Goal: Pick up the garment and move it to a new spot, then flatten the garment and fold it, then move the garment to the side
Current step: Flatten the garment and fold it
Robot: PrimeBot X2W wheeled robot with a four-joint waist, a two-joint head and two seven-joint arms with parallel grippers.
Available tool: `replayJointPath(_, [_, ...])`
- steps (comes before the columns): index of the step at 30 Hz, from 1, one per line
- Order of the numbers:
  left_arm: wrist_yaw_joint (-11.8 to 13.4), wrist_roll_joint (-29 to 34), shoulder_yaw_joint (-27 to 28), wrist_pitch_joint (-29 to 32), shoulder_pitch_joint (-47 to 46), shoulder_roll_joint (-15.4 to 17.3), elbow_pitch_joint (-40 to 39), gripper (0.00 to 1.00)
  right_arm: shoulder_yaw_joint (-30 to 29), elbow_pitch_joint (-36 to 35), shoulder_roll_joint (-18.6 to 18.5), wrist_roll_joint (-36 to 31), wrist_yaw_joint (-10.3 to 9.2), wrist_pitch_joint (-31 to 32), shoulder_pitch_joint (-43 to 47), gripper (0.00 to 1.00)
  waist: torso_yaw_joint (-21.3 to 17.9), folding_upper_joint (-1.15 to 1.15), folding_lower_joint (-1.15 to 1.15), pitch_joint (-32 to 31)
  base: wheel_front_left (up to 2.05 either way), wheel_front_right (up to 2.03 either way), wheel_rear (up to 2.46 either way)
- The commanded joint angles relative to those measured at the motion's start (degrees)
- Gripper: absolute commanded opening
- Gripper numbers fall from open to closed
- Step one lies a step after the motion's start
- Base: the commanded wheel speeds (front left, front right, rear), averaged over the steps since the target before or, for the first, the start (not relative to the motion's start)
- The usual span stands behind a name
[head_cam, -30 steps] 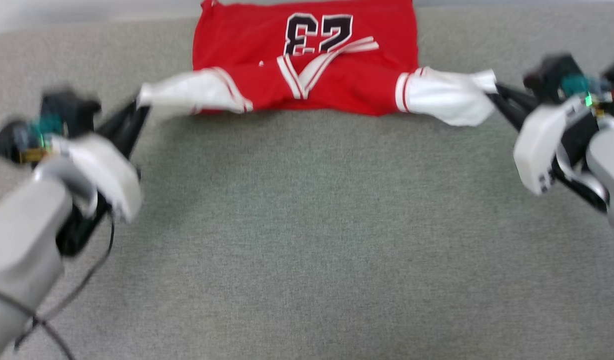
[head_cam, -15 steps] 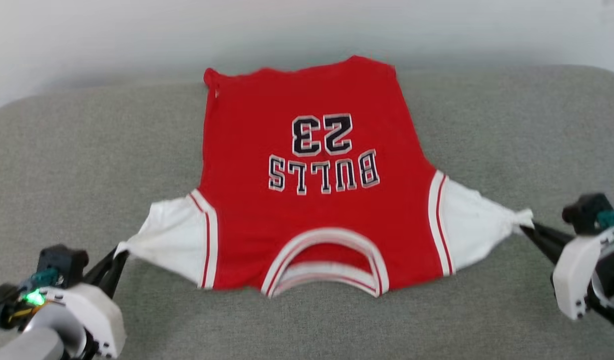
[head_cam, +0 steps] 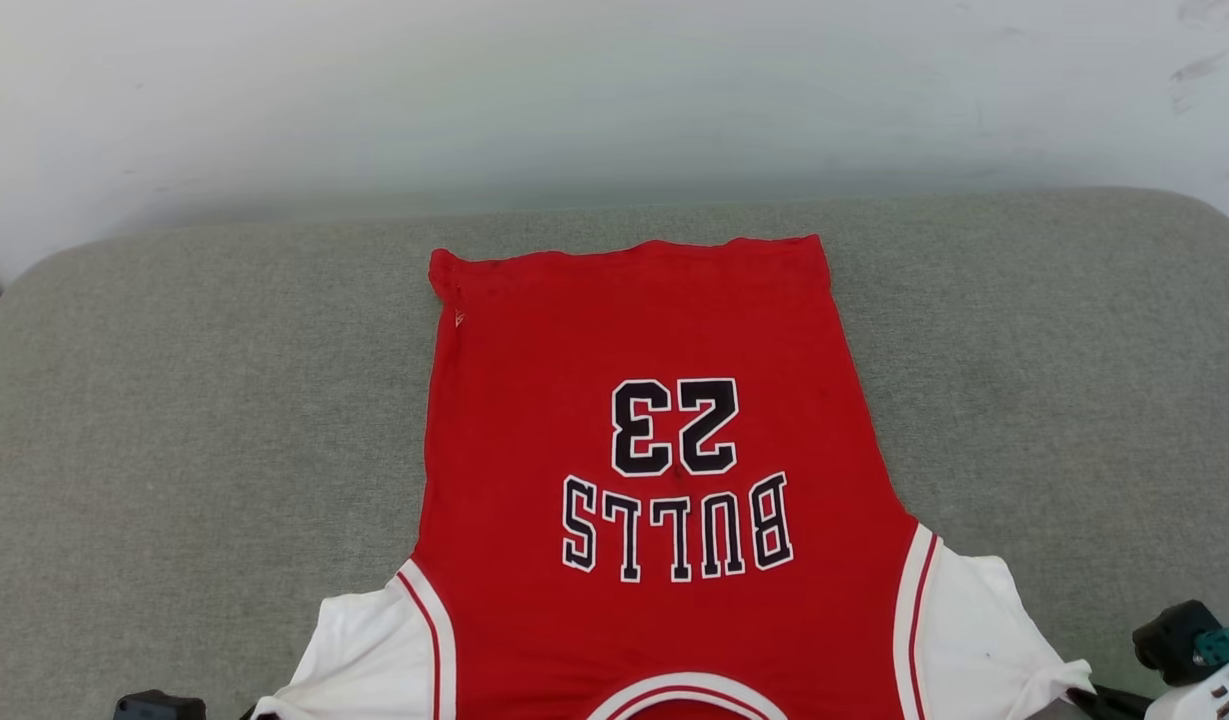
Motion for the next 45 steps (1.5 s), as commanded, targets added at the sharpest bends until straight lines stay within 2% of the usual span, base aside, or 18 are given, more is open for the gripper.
replayJointPath(1, [0.5, 0.0, 0.4, -0.1, 0.0, -0.3, -0.4, 0.00, -1.9, -0.2, 0.0, -0.7, -0.10, 1.2, 1.5, 0.00, 0.0, 0.00, 0.01, 0.0, 0.00, 0.00, 0.00])
replayJointPath(2, [0.6, 0.2, 0.5, -0.1, -0.4, -0.5, -0.6, 0.00, -3.2, -0.5, 0.5, -0.7, -0.09, 1.7, 1.6, 0.02, -0.1, 0.00, 0.01, 0.0, 0.00, 0.00, 0.00])
replayJointPath(3, [0.6, 0.9, 0.6, -0.1, -0.8, -0.6, -0.9, 0.00, -4.8, -0.8, 0.7, -0.7, -0.10, 2.2, 1.7, 0.41, -0.1, 0.00, 0.01, 0.0, 0.00, 0.00, 0.00])
replayJointPath(4, [1.0, 1.3, 0.8, -0.1, -1.3, -0.8, -1.2, 0.00, -6.2, -1.0, 0.9, -0.7, -0.09, 3.0, 1.9, 1.00, -0.1, 0.00, 0.01, 0.0, 0.00, 0.00, 0.00])
replayJointPath(11, [3.7, 3.7, 2.9, -0.1, -1.9, -2.0, -6.0, 0.00, -18.8, -3.7, 1.1, -4.5, -0.08, 3.6, -1.2, 1.00, 0.1, 0.00, 0.01, 0.9, 0.00, 0.00, 0.00])
replayJointPath(12, [3.7, 3.7, 2.9, -0.1, -1.9, -2.0, -6.0, 0.00, -18.8, -3.7, 1.1, -4.5, -0.08, 3.6, -1.2, 1.00, 0.1, 0.00, 0.01, 0.9, 0.00, 0.00, 0.00])
replayJointPath(17, [5.1, 5.9, 5.7, -0.1, -1.3, -2.6, -9.3, 0.00, -29.4, -8.3, 1.0, -9.3, -0.07, 5.3, -6.9, 1.00, 0.8, 0.00, 0.01, 3.2, 0.00, 0.00, 0.00])
replayJointPath(21, [6.1, 8.0, 8.0, -0.1, -1.5, -3.5, -11.9, 0.00, -35.8, -12.9, 3.4, -12.3, -0.07, 9.7, -13.7, 1.00, 2.2, 0.00, 0.01, 6.5, 0.00, 0.00, 0.00])
replayJointPath(25, [6.0, 10.4, 9.4, -0.1, -2.1, -5.1, -13.7, 0.00, -39.0, -15.8, 6.1, -13.3, -0.07, 17.5, -21.5, 1.00, 4.5, 0.00, 0.01, 10.3, 0.00, 0.00, 0.00])
replayJointPath(28, [5.5, 12.3, 10.0, -0.1, -3.4, -5.9, -14.2, 0.00, -39.0, -15.5, 7.8, -13.8, -0.07, 24.0, -27.7, 1.00, 6.4, 0.00, 0.01, 13.5, 0.00, 0.00, 0.00])
replayJointPath(34, [4.6, 15.8, 11.2, -0.1, -6.2, -8.3, -15.5, 0.00, -35.4, -10.1, 9.2, -10.3, -0.08, 41.2, -40.8, 1.00, 9.9, 0.00, 0.01, 20.0, 0.00, 0.00, 0.00])
replayJointPath(36, [4.5, 16.8, 11.7, -0.1, -6.9, -9.1, -16.0, 0.00, -33.6, -7.6, 9.5, -9.1, -0.07, 47.9, -44.2, 1.00, 10.8, 0.00, 0.01, 22.0, 0.00, 0.00, 0.00])
replayJointPath(38, [4.2, 17.7, 12.6, -0.1, -7.5, -10.0, -16.6, 0.00, -34.2, -3.7, 10.5, -7.4, -0.07, 55.8, -47.4, 1.00, 11.7, 0.00, 0.01, 23.8, 0.00, 0.00, 0.00])
replayJointPath(42, [3.4, 19.6, 13.7, -0.1, -8.7, -11.8, -17.4, 0.00, -34.1, 0.9, 11.9, -10.3, -0.07, 65.9, -52.6, 1.00, 13.5, 0.00, 0.01, 27.1, 0.00, 0.00, 0.00])
replayJointPath(45, [2.5, 21.0, 14.4, -0.1, -9.5, -13.3, -17.6, 0.00, -35.8, 3.2, 13.6, -12.6, -0.07, 70.8, -56.0, 1.00, 14.9, 0.00, 0.01, 29.5, 0.00, 0.00, 0.00])
